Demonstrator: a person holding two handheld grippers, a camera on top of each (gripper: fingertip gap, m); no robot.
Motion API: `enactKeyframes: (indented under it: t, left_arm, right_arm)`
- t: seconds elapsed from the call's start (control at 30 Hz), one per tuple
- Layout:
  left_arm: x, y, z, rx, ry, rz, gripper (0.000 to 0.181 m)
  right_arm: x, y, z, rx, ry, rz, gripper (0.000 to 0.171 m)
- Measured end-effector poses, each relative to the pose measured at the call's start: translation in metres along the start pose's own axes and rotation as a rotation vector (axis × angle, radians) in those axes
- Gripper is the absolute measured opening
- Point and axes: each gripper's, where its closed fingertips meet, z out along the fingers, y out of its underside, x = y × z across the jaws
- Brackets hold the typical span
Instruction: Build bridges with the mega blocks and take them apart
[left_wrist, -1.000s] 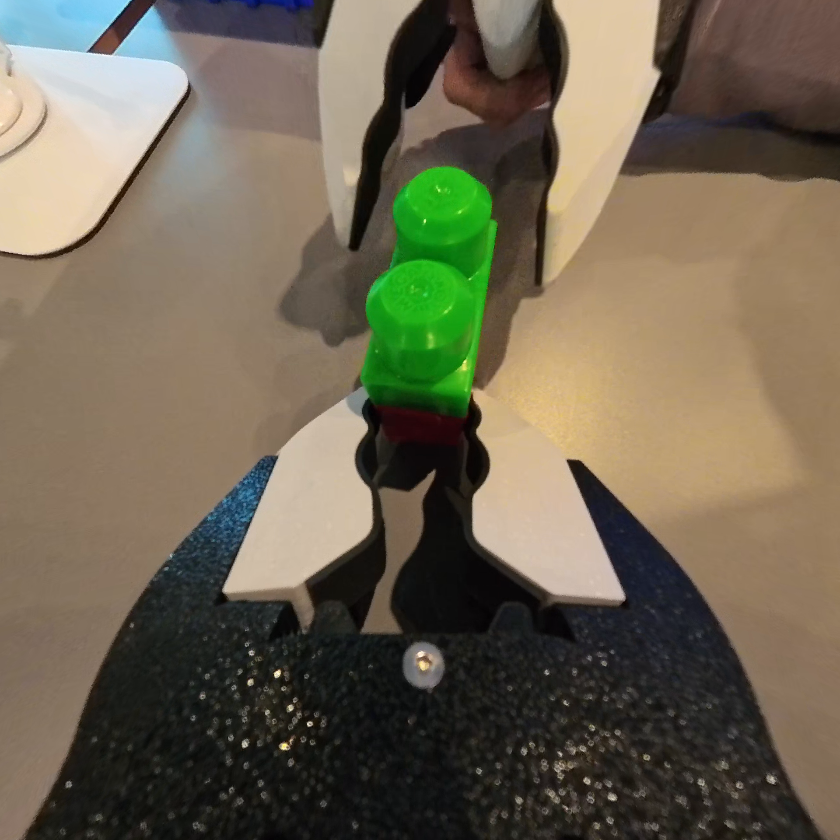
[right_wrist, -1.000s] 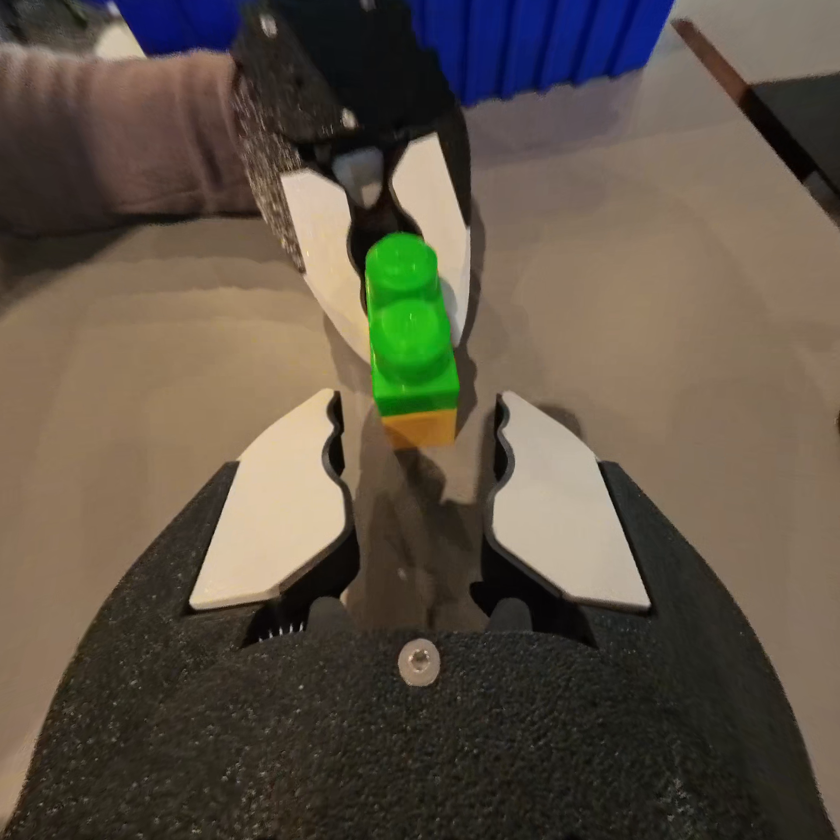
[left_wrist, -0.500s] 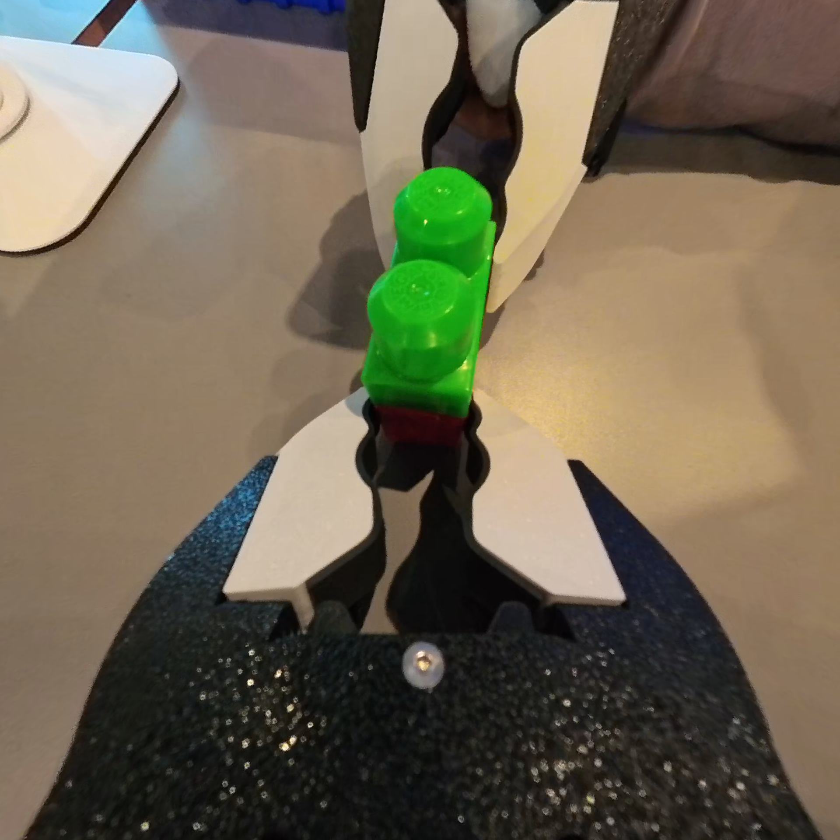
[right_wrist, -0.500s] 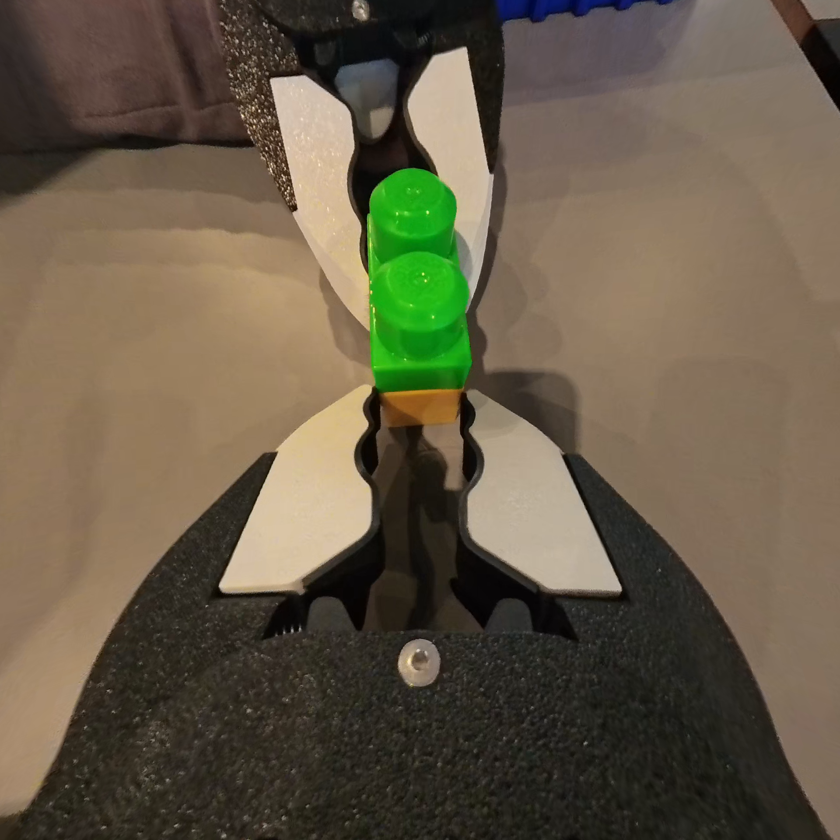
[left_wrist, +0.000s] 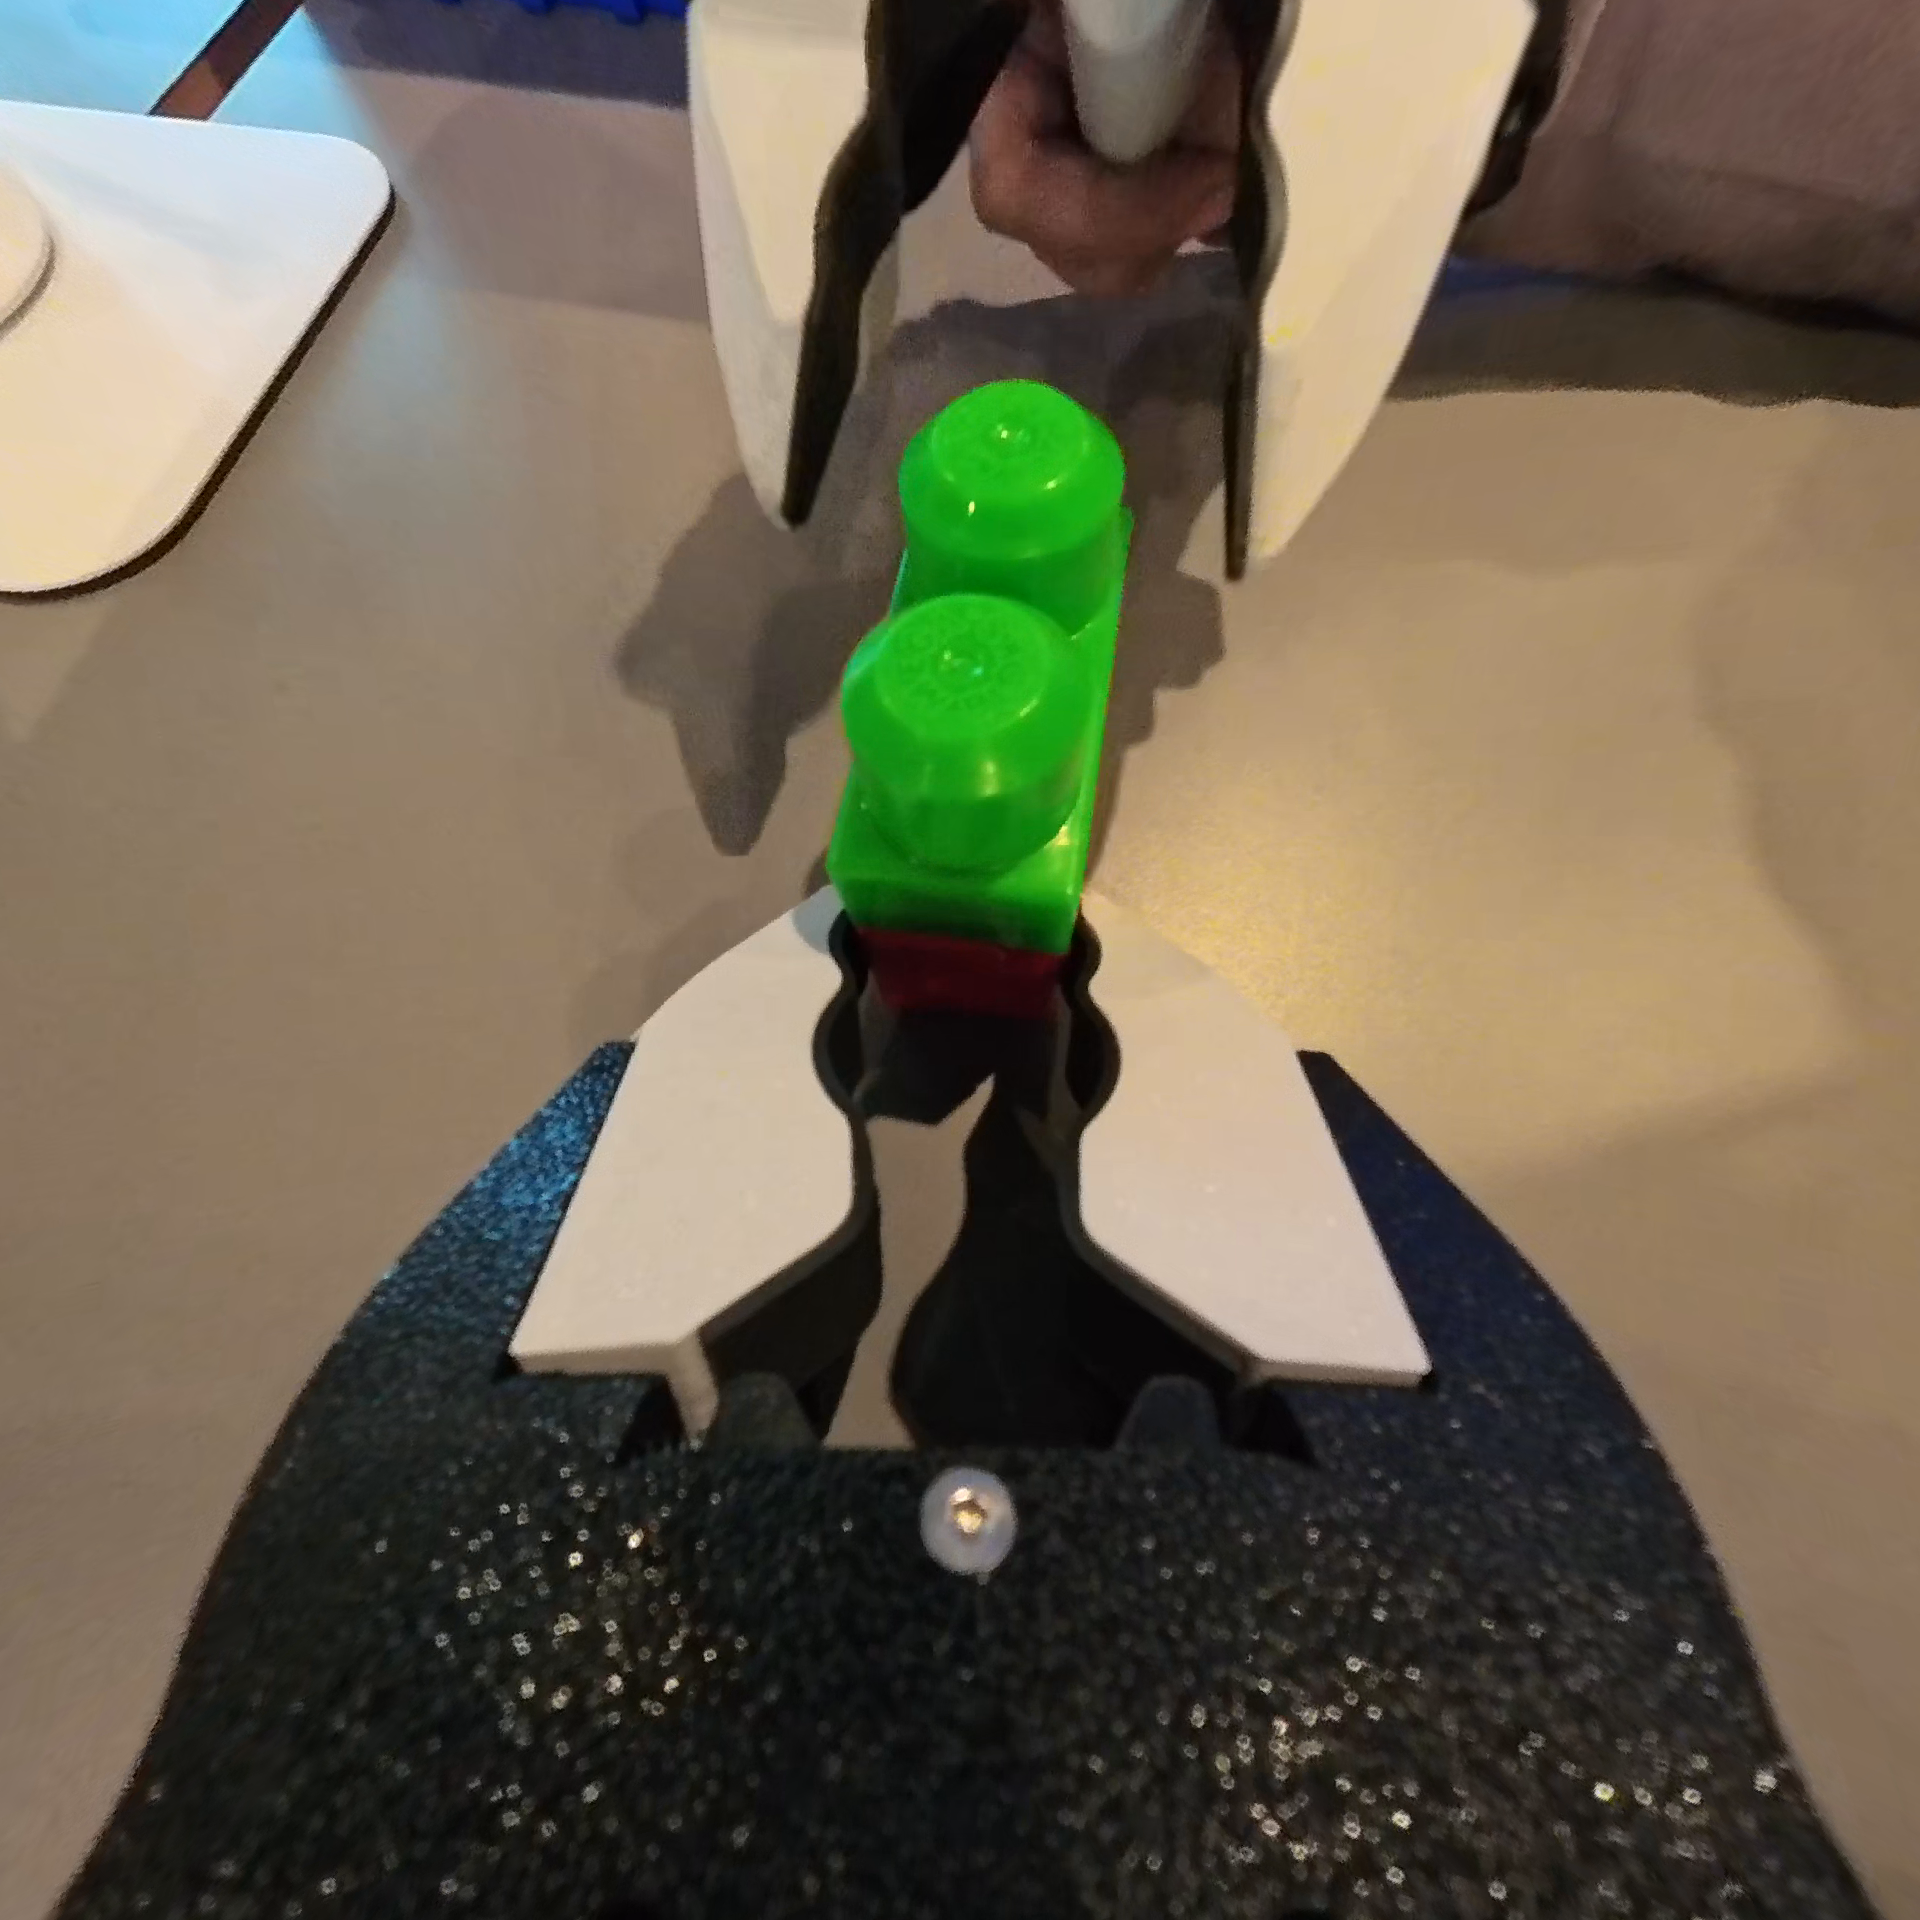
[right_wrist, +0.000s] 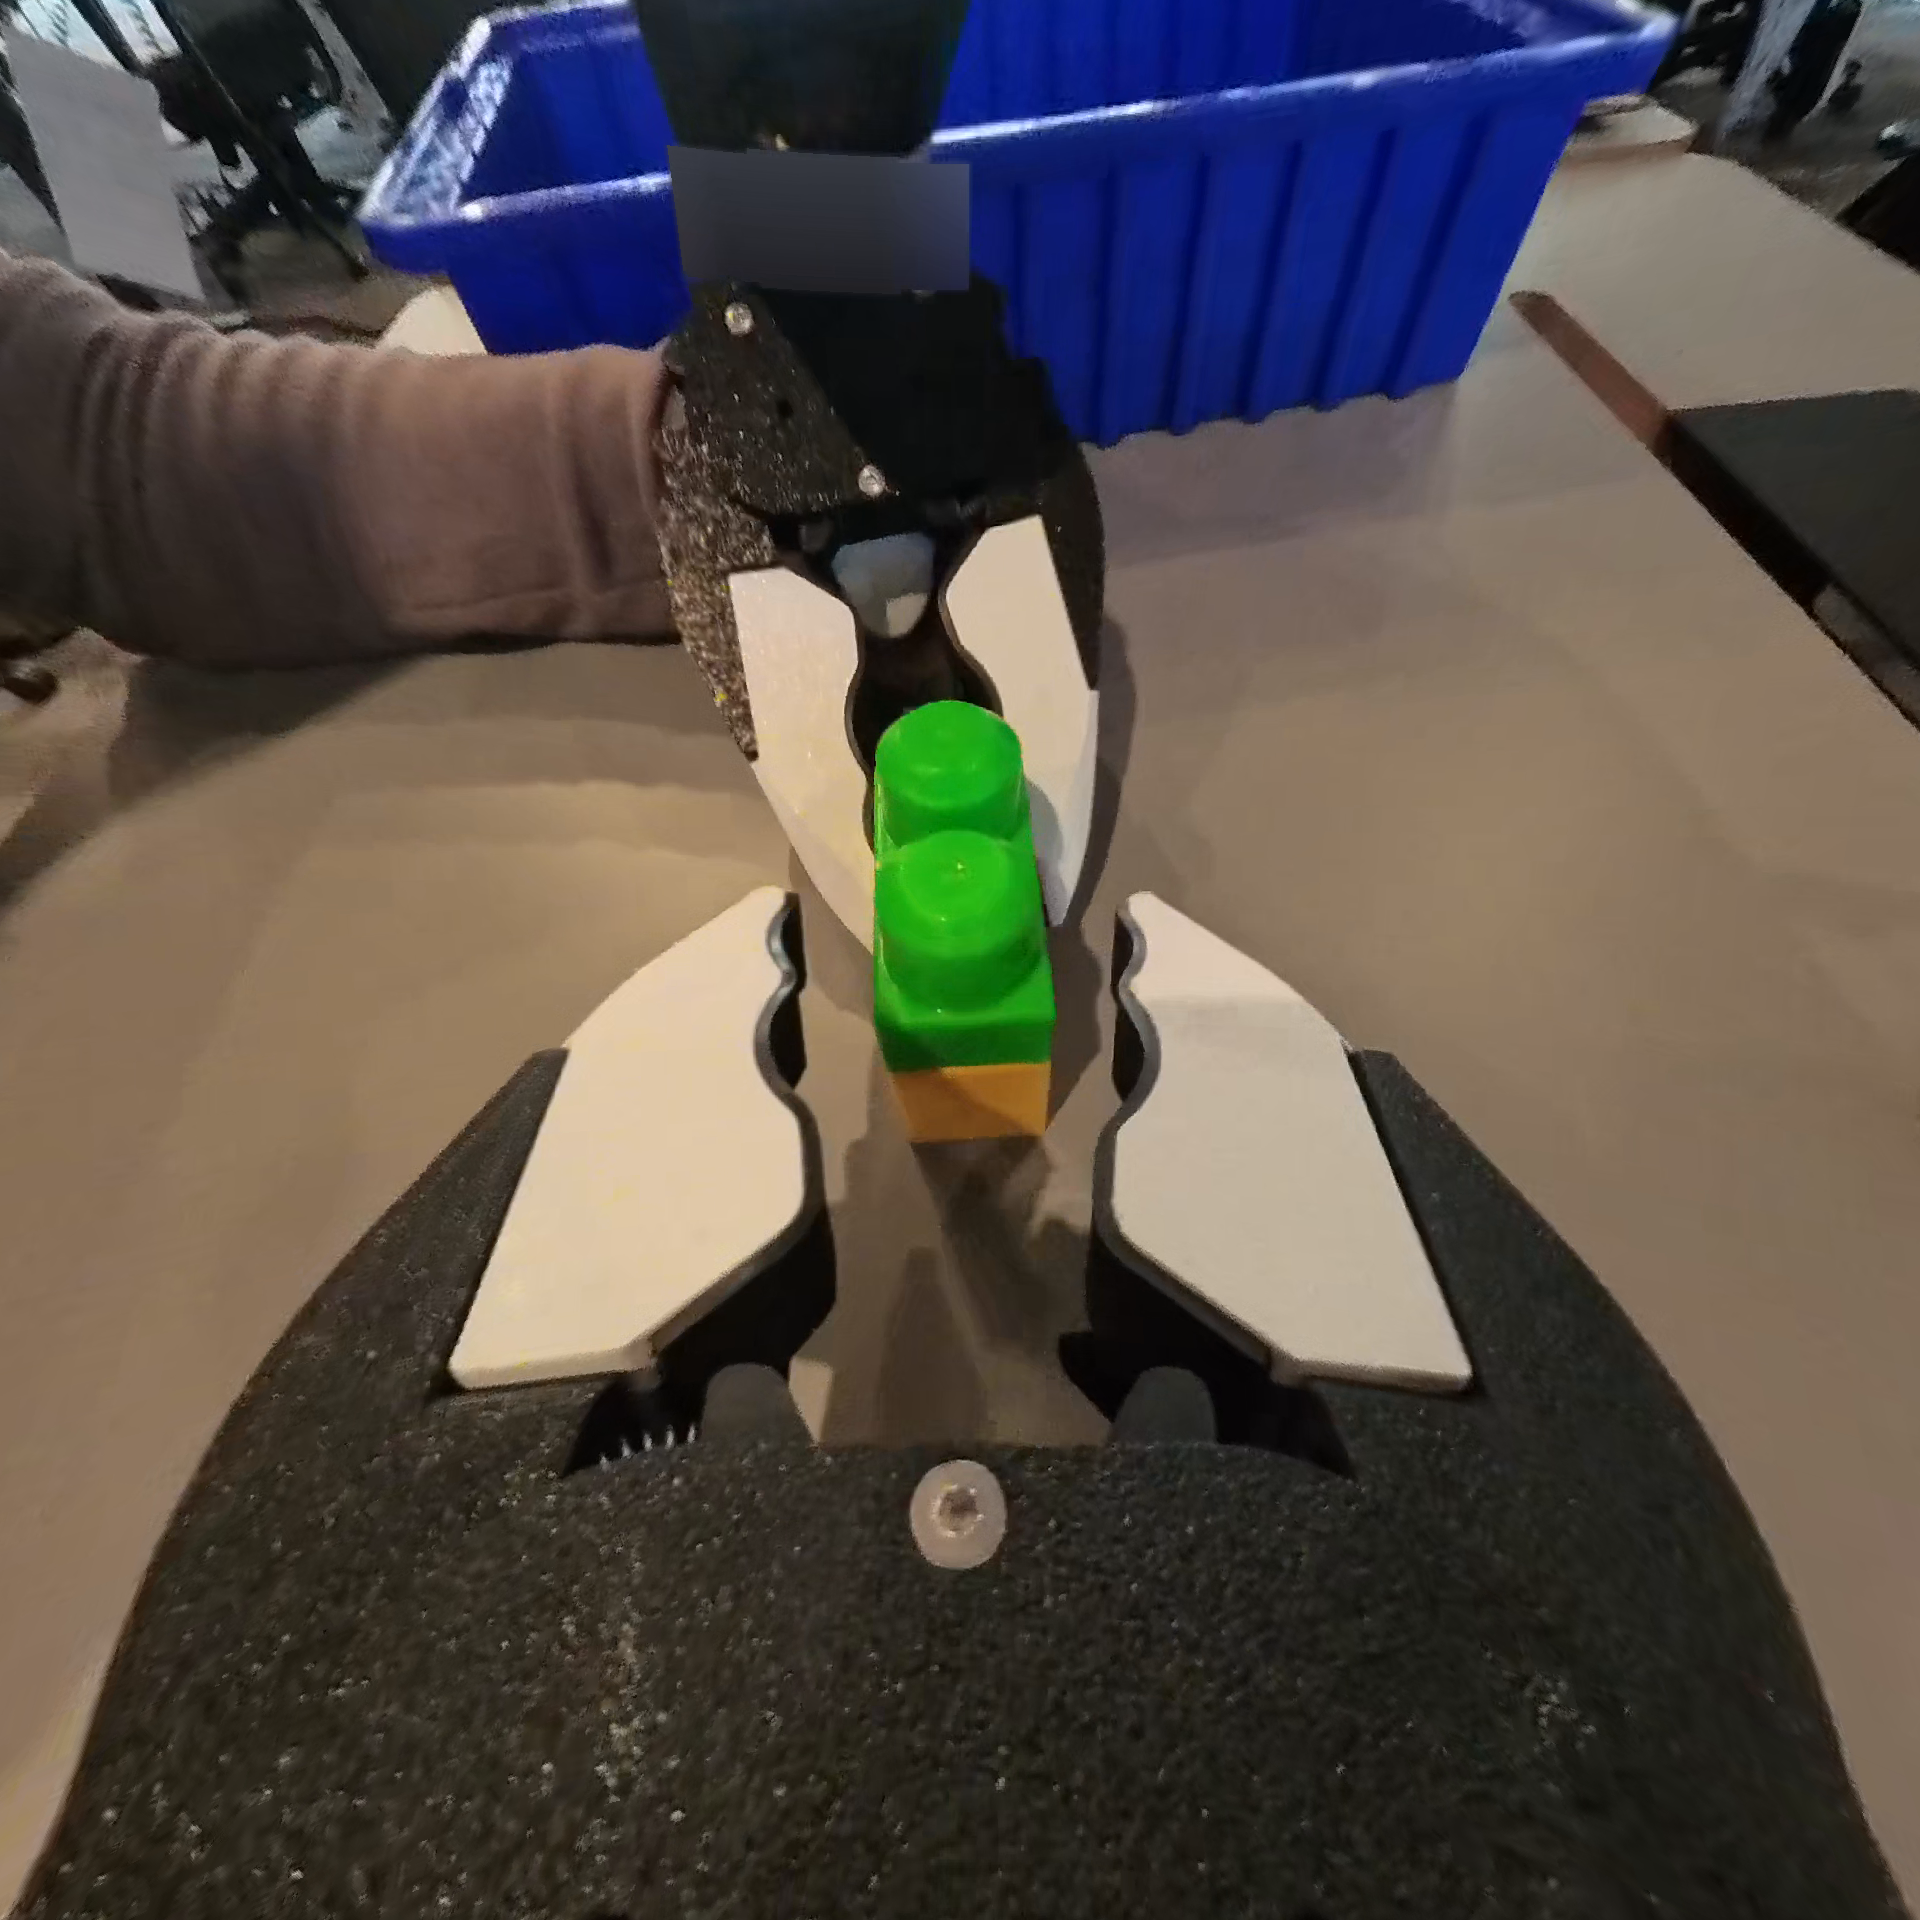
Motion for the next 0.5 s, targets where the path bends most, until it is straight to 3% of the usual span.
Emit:
enactKeyframes:
  t: [0.07, 0.17, 0.5]
  left_arm:
    - [0.0, 0.0, 0.0, -0.001, -0.002, 0.003, 0.036]
    - [-0.0001, 0.0, 0.0, 0.0, -0.002, 0.001, 0.036]
    - [0.0001, 0.0001, 0.0003, -0.001, -0.001, 0.002, 0.036]
  right_arm:
    - [0.0, 0.0036, 0.008, -0.03, 0.003, -0.01, 0.053]
    - [0.0001, 0.0041, 0.0121, -0.026, -0.013, 0.004, 0.034]
    - [-0.0008, 0.0054, 0.0121, -0.012, -0.017, -0.015, 0.034]
